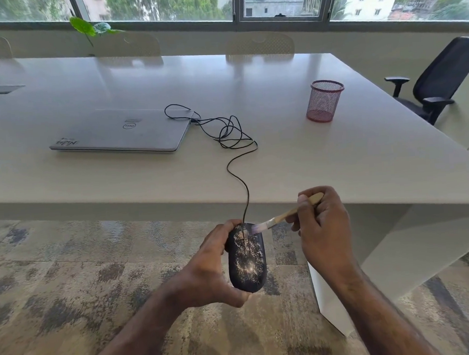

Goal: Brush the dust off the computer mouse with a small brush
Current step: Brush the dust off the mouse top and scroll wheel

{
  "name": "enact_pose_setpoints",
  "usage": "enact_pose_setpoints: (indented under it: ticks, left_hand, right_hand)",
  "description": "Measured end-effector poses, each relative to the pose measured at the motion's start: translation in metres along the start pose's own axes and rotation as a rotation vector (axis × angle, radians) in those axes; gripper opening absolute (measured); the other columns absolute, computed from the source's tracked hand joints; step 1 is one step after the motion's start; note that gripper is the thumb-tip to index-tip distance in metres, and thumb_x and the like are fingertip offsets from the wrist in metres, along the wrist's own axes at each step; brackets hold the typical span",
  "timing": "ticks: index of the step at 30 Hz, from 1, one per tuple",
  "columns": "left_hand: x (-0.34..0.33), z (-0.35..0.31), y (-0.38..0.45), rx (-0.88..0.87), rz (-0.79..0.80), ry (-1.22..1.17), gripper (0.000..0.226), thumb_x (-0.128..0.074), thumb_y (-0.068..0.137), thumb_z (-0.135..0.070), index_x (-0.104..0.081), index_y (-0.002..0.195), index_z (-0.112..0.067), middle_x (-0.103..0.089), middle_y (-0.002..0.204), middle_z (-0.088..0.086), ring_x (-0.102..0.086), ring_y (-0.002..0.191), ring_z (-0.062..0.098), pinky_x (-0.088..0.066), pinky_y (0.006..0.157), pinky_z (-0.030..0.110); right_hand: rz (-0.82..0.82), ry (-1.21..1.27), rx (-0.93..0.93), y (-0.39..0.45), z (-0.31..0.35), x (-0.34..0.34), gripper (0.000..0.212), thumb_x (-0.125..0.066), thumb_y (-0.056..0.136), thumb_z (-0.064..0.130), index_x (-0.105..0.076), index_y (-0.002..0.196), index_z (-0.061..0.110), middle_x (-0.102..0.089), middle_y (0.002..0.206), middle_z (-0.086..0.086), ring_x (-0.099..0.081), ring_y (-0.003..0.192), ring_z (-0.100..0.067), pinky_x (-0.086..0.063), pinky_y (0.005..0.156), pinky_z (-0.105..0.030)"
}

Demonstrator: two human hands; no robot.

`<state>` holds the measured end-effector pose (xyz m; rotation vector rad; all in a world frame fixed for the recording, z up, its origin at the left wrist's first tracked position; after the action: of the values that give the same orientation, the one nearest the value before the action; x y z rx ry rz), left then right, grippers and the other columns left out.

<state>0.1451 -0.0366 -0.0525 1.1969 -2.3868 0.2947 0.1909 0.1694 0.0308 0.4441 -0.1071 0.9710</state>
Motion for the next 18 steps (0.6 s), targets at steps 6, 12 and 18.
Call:
enact_pose_setpoints:
  ticks: [6, 12, 18]
  left_hand:
    - [-0.0005, 0.0000, 0.0031, -0.021, -0.012, 0.009, 0.115, -0.093, 0.049, -0.021, -0.037, 0.147, -0.041, -0.052, 0.134, -0.015, -0.054, 0.121, 0.006, -0.051, 0.103, 0.023]
    - [0.0007, -0.0001, 0.0030, -0.007, -0.012, 0.001, 0.116, -0.094, 0.049, -0.025, -0.036, 0.148, -0.038, -0.053, 0.134, -0.014, -0.054, 0.121, 0.005, -0.052, 0.104, 0.026]
    - [0.0006, -0.0035, 0.0028, -0.012, -0.011, 0.012, 0.116, -0.094, 0.049, -0.024, -0.036, 0.149, -0.037, -0.052, 0.136, -0.013, -0.054, 0.123, 0.007, -0.052, 0.105, 0.028]
  right_hand:
    - [-0.013, 0.098, 0.017, -0.0011, 0.0010, -0.0008, 0.022, -0.053, 0.103, 0.011, -0.054, 0.091, 0.030, -0.071, 0.067, -0.004, -0.065, 0.054, -0.013, -0.052, 0.053, -0.033]
    - [-0.031, 0.005, 0.060, -0.0027, 0.0021, 0.0020, 0.021, -0.054, 0.103, 0.016, -0.053, 0.090, 0.033, -0.072, 0.068, 0.001, -0.067, 0.059, -0.014, -0.057, 0.057, -0.045]
    - [-0.010, 0.066, 0.033, -0.0033, 0.0034, 0.0000, 0.019, -0.053, 0.103, 0.017, -0.054, 0.091, 0.032, -0.072, 0.068, -0.004, -0.066, 0.058, -0.023, -0.056, 0.056, -0.050]
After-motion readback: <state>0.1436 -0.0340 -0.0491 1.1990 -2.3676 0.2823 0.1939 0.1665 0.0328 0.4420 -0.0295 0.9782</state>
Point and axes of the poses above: each hand's wrist, its own y-axis towards the middle knuckle, its own x-axis out of the back of the hand, z = x × y, the point moved 6 cm from there along y, towards the middle knuckle
